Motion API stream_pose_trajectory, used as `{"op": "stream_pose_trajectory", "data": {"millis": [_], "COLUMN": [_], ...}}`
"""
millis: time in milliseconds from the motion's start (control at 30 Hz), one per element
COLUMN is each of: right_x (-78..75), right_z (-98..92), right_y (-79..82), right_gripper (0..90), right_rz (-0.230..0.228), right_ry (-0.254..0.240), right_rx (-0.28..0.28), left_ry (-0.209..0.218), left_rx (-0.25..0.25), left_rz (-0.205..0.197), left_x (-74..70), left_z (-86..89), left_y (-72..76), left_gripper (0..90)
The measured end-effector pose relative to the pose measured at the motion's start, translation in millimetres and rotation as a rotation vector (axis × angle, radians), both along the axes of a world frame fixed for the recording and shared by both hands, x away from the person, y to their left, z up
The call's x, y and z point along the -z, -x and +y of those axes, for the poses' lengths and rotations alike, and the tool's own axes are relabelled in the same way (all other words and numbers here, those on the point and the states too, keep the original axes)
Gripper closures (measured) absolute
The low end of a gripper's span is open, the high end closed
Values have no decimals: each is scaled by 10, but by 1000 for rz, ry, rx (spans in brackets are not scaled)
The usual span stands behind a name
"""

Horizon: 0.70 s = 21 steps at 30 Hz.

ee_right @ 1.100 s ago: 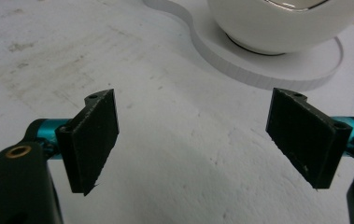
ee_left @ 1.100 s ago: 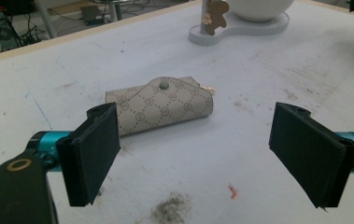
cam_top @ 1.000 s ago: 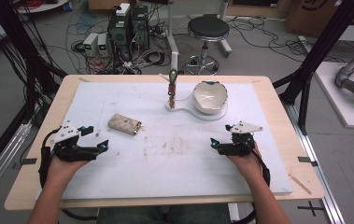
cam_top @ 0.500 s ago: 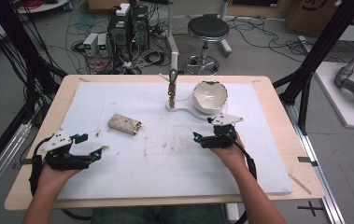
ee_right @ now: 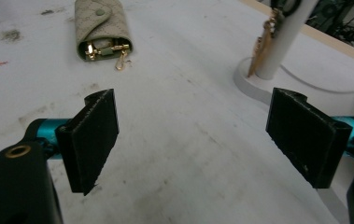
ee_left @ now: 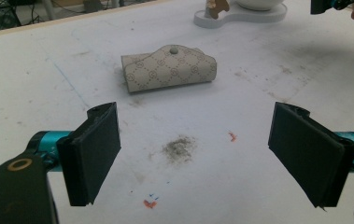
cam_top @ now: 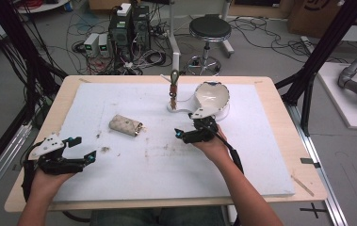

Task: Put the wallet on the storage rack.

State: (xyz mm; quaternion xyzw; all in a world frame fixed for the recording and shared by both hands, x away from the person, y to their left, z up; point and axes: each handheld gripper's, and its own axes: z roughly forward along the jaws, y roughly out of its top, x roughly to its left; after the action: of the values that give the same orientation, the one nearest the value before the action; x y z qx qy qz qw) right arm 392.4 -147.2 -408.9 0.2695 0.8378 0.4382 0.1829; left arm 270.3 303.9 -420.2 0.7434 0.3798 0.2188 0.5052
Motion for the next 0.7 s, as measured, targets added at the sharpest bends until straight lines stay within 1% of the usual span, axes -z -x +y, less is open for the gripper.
{"op": "stream_pose_trajectory", "data": {"millis": [67, 233, 267, 300, 333, 367, 433, 500, 567, 633, 667, 700], "right_x": [-3, 16, 24, 40, 62, 85, 130, 156, 152, 128, 118, 109], "right_z": [93, 324, 367, 407, 440, 475, 540, 613, 692, 782, 824, 863], "right_y": [-36, -117, -133, -147, -173, -192, -223, -254, -267, -270, -284, -288], "right_gripper": [172, 172, 172, 172, 172, 172, 172, 172, 172, 172, 172, 172], "right_rz": [9, 30, 32, 41, 46, 62, 78, 90, 84, 93, 80, 76], "right_ry": [2, 33, 28, 12, 9, 6, 13, 31, 35, 34, 39, 27], "right_rx": [-13, -42, -49, -49, -55, -56, -56, -68, -81, -92, -108, -114], "left_ry": [4, 1, -3, -4, -7, -9, -9, -7, -6, -10, -10, -8], "left_rx": [-1, 0, 1, 2, 3, 3, 2, 3, 3, 3, 4, 3], "left_rz": [-2, 1, 3, 3, 6, 7, 7, 9, 11, 14, 14, 15], "left_x": [-1, 3, 3, 5, 5, 5, 7, 8, 12, 14, 16, 17], "left_z": [5, 9, 10, 9, 10, 9, 9, 11, 11, 12, 12, 12], "left_y": [1, -8, -10, -11, -12, -13, -16, -20, -25, -27, -29, -31], "left_gripper": [168, 168, 169, 170, 170, 170, 170, 170, 170, 170, 170, 170]}}
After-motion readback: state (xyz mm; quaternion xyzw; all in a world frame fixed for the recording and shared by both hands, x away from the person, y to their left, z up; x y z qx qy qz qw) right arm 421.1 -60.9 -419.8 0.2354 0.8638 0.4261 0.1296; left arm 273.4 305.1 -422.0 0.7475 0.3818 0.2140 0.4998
